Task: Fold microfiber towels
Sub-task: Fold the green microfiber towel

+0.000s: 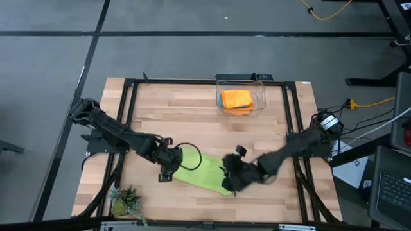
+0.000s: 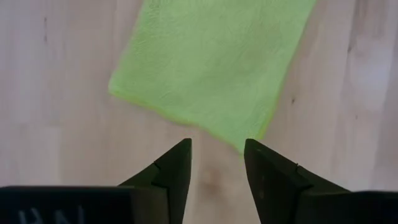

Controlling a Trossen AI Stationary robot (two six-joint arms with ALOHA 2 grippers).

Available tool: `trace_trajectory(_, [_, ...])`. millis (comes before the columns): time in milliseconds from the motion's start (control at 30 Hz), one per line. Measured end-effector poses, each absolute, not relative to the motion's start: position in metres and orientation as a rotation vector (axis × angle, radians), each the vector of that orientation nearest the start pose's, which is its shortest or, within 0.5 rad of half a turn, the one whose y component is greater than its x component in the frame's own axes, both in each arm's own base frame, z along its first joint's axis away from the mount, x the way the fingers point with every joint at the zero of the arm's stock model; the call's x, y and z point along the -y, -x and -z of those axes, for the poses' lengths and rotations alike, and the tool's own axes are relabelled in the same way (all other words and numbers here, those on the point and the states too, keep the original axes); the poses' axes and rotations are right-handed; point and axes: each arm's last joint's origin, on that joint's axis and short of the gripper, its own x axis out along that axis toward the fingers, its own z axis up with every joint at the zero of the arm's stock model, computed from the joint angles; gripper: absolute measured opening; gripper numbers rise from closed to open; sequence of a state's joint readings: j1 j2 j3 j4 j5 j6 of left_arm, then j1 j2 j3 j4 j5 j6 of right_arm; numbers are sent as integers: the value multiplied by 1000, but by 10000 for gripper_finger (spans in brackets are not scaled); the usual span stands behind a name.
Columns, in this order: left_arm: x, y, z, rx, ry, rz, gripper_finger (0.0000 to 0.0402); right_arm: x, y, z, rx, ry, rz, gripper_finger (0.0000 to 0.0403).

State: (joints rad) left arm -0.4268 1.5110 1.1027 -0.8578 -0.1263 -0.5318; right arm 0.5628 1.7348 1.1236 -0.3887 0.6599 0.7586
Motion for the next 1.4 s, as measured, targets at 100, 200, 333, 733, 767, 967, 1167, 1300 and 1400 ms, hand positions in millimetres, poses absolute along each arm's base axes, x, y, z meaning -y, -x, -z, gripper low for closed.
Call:
trace_trajectory(100, [103, -255, -236, -1285, 85, -25, 142, -145, -318, -192, -812, -240, 348, 158])
trace_trajectory(200, [96, -250, -241, -1333, 78, 58, 141, -118, -333, -182, -896, -267, 326, 158])
trace_trajectory(333, [95, -243, -247, -1350, 84, 108, 138, -88, -354, -165, -953, -298, 211, 158])
trace_trajectory(733, [121, -227, -252, -1333, 79, 119, 132, -38, -378, -158, -896, -288, 23, 159])
trace_trajectory(767, [124, -226, -252, -1323, 77, 112, 132, -39, -377, -158, -901, -294, -1, 159])
trace_trajectory(967, [136, -220, -252, -1285, 64, 49, 131, -59, -375, -159, -922, -261, -208, 159])
trace_trajectory(1167, [142, -217, -253, -1246, 21, 24, 131, -66, -381, -161, -813, -191, -32, 159])
trace_trajectory(1300, [145, -216, -253, -1235, 17, 31, 128, -72, -380, -158, -848, -224, -152, 158])
trace_trajectory(1400, [145, -216, -253, -1221, 5, 20, 126, -77, -380, -145, -902, -232, -196, 159])
